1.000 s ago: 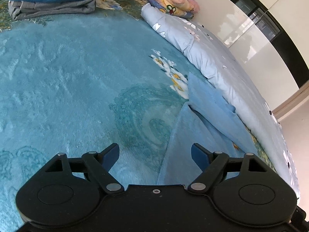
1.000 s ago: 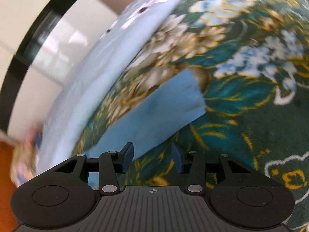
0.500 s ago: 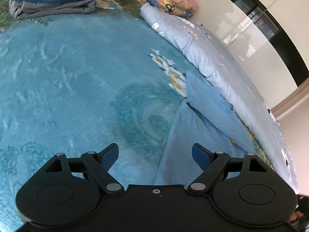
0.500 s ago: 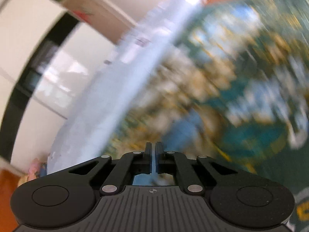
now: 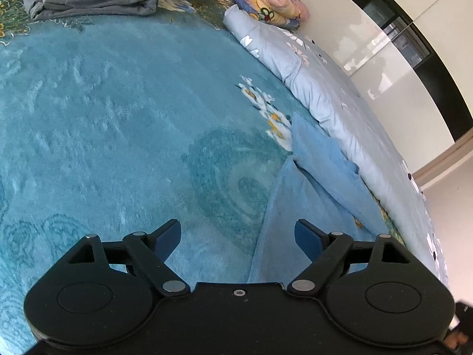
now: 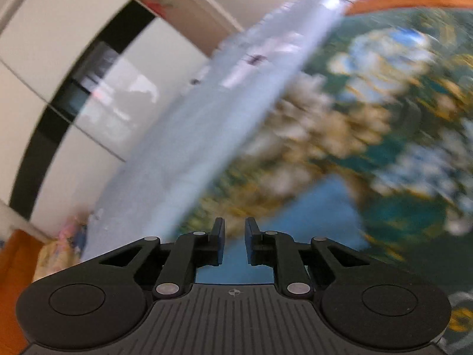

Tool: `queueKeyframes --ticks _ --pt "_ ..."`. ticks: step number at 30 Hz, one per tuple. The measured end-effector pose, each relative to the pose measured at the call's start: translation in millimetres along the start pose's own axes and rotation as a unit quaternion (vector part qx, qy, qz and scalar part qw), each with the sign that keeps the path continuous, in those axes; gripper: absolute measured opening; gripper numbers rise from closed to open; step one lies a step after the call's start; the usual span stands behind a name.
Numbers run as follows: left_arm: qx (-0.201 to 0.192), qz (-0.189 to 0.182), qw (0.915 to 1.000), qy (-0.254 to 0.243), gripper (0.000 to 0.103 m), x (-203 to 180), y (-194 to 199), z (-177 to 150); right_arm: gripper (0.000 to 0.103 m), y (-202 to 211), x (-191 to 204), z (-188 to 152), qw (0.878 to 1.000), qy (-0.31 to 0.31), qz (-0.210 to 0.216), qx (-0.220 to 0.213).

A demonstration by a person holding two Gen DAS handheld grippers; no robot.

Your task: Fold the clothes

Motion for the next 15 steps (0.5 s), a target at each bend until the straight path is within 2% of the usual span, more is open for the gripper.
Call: queueKeyframes --ticks 1,2,4,9,12,15 --pt "0.003 -0.001 1.0000 0.001 0.083 -1 -1 -1 0.027 2 -12 -3 1.000 -0.003 -0.011 0.004" --pt "0.006 -0.002 1.0000 0.002 0.083 -1 -2 -2 0.030 1 -23 -4 1.000 -0.014 -0.022 0.008" --pt "0.009 -0.005 0.9999 -0.002 0.083 -4 -2 -4 0.030 0 -39 -7 0.999 -0.042 -0.031 0.011" --pt "0.006 -0.005 1.0000 0.004 0.084 -3 1 -5 0.032 -12 -46 -6 0.996 -0.085 -0.037 0.011" --pt "0.005 -0.004 0.9999 0.008 0.085 0 2 -5 0.029 -23 -53 -9 0.992 -0.120 -0.045 0.010" --pt "0.006 -0.004 0.9999 0.008 0.085 -1 2 -5 0.026 -30 -64 -10 0.985 -0.172 -0.030 -0.004"
Point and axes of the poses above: each gripper's, at about its wrist camera, not at the fingertips, and y roughly against the way its jaws point, x to its left, z to its top, the point moved 7 cm from there along -y, roughly the way its jaws point, and after that the axes turned 15 degrees about -y, right-handed, at the moved point
